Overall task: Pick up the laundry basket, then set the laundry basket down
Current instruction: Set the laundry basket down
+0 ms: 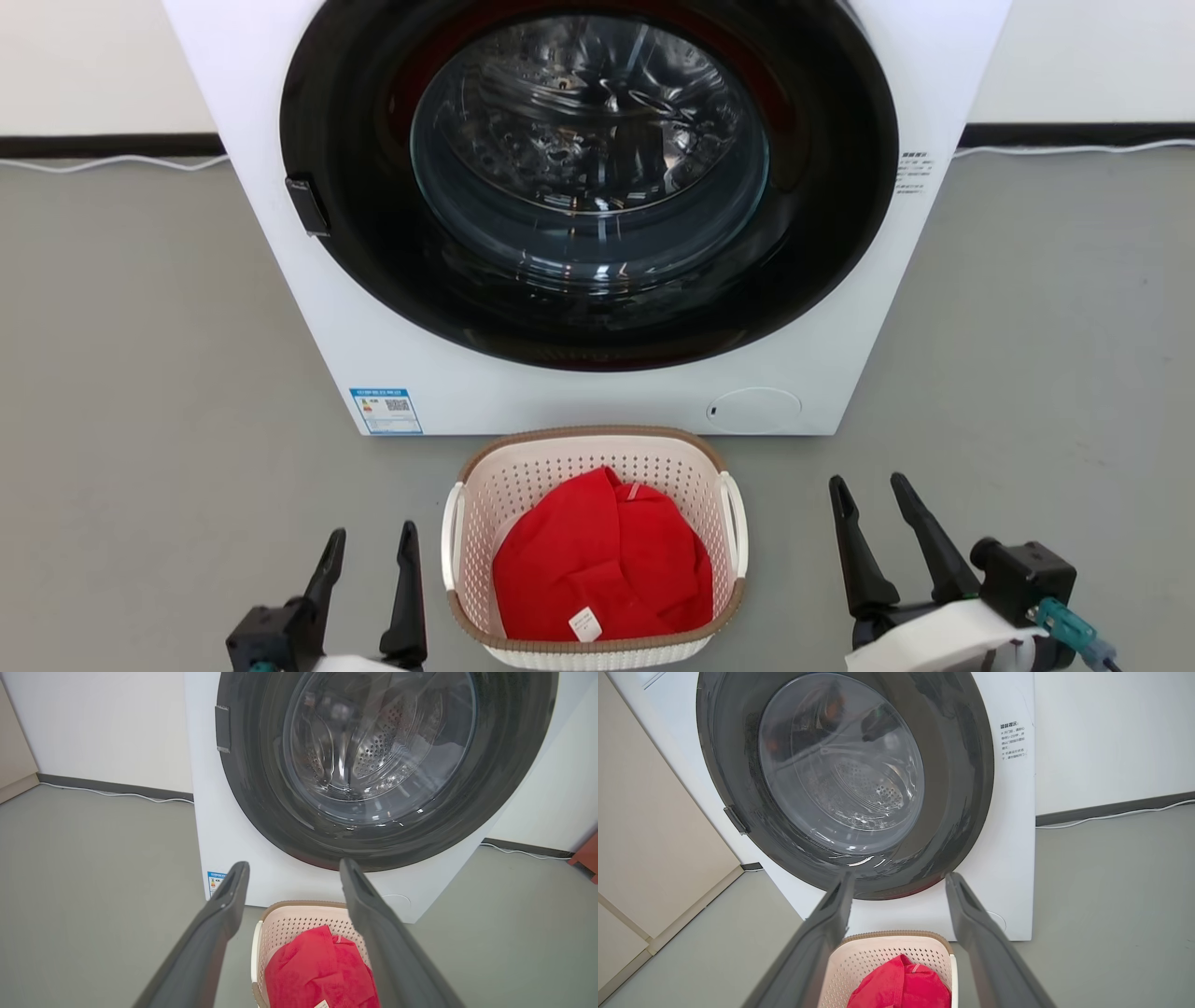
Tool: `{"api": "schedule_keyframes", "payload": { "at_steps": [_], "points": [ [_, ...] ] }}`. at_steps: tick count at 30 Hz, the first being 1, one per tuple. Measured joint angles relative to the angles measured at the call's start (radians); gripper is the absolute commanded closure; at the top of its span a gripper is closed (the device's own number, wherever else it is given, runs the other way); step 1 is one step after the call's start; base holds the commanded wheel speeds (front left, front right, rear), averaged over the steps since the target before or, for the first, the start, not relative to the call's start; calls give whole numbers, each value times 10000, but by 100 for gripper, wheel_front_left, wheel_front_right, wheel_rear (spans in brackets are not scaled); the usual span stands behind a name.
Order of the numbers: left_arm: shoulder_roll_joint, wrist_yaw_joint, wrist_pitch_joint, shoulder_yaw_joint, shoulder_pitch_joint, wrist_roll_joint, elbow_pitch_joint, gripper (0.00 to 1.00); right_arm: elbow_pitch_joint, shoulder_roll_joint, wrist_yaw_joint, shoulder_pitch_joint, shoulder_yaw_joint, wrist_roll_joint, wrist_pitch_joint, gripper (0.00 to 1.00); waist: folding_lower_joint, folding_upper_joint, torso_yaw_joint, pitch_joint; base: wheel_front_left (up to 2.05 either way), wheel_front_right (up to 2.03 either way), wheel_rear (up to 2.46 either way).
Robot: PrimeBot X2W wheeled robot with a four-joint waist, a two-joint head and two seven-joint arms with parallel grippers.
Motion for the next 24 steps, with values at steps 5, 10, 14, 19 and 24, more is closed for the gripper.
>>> {"api": "schedule_keyframes", "payload": {
  "at_steps": [5, 10, 14, 19, 24],
  "points": [
    [10, 117, 0, -15, 371, -15, -196, 0, -261, 2, 0, 345, -17, 0, 0, 0, 0, 0, -49, -215, 0, 0, 0],
    [19, 196, 0, -65, 460, -82, -261, 0, -332, 8, 0, 634, -21, 2, 0, 0, 0, 0, -76, -329, 0, 0, 0],
    [19, 205, 0, -81, 460, -81, -272, 0, -322, 10, 0, 743, -21, 4, 0, 0, 0, 0, -114, -323, 0, 0, 0],
    [19, 201, 0, -79, 459, -65, -270, 0, -313, 10, 0, 740, -23, 4, 0, 0, 0, 0, -118, -287, 0, 0, 0],
    [19, 198, 0, -79, 453, -65, -270, 0, -311, 10, 0, 732, -27, 4, 0, 0, 0, 0, -94, -243, 0, 0, 0]
  ]
}}
